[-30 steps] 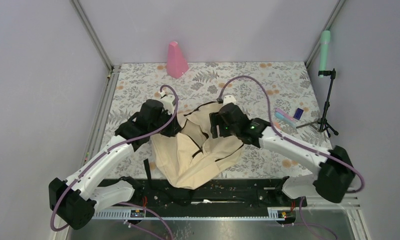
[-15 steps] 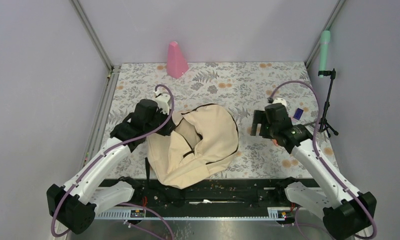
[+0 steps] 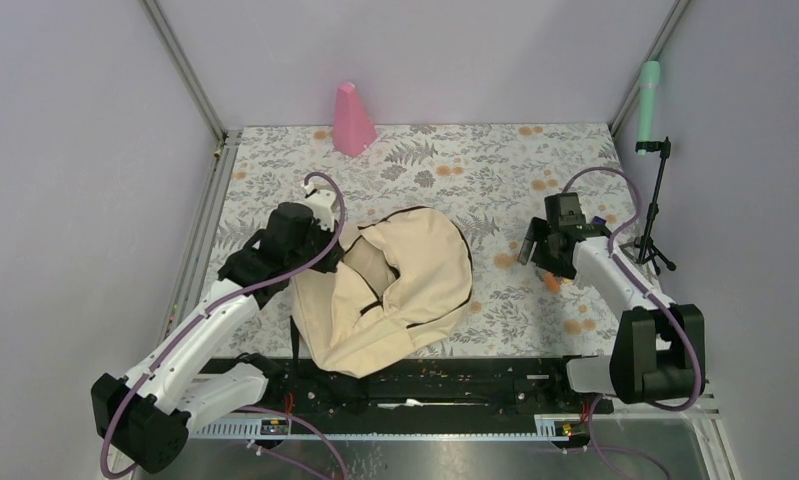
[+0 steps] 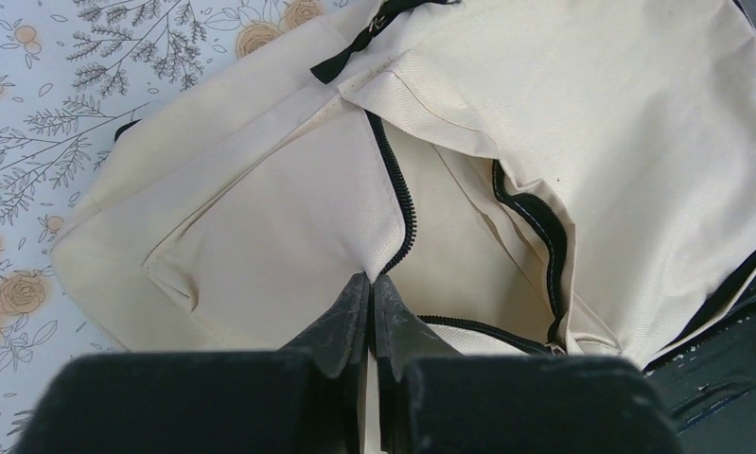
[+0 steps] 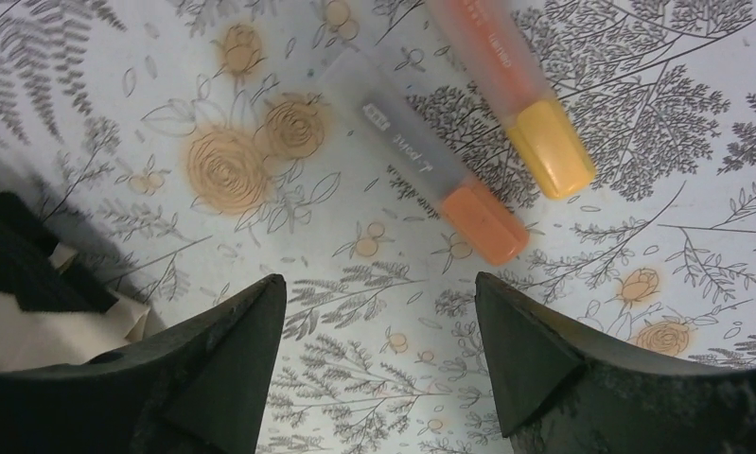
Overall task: Pack the student bag
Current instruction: Pick up the stationery from the center of the board.
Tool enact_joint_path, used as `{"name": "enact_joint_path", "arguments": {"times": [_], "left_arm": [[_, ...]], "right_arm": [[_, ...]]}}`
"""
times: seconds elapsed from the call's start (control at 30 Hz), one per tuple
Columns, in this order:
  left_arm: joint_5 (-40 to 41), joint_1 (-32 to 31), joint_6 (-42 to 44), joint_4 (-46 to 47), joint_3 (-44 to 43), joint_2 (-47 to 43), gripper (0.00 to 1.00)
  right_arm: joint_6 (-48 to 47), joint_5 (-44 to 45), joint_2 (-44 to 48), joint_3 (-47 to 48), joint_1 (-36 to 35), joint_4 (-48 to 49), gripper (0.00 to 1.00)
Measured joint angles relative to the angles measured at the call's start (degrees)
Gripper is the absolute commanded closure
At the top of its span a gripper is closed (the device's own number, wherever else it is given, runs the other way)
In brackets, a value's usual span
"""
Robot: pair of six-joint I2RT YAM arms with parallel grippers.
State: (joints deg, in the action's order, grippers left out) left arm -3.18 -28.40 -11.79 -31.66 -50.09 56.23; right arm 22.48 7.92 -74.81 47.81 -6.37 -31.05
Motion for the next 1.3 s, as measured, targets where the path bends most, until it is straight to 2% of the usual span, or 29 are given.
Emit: {"name": "enact_joint_path", "arguments": {"times": [0.47, 0.77, 0.93, 1.3], "left_arm": [[1.3, 0.0, -0.1, -1.1, 0.0, -2.6, 1.0], [1.5, 0.0, -0.1, -1.2, 0.0, -2.3, 1.0], [1.5, 0.0, -0.1, -1.1, 0.0, -1.8, 1.0], [1.3, 0.3, -0.1, -0.8, 0.0, -0.9, 1.0]], "right_arm": [[-1.9, -3.1, -12.5, 4.5, 8.6, 3.2, 0.19], [-3.2, -9.1, -17.4, 4.9, 8.7, 3.0, 0.27], [-3.2, -12.0, -17.3, 4.3, 8.3, 3.3, 0.28], [-2.8, -11.6, -15.5, 2.7, 4.3, 0.8, 0.39]]}}
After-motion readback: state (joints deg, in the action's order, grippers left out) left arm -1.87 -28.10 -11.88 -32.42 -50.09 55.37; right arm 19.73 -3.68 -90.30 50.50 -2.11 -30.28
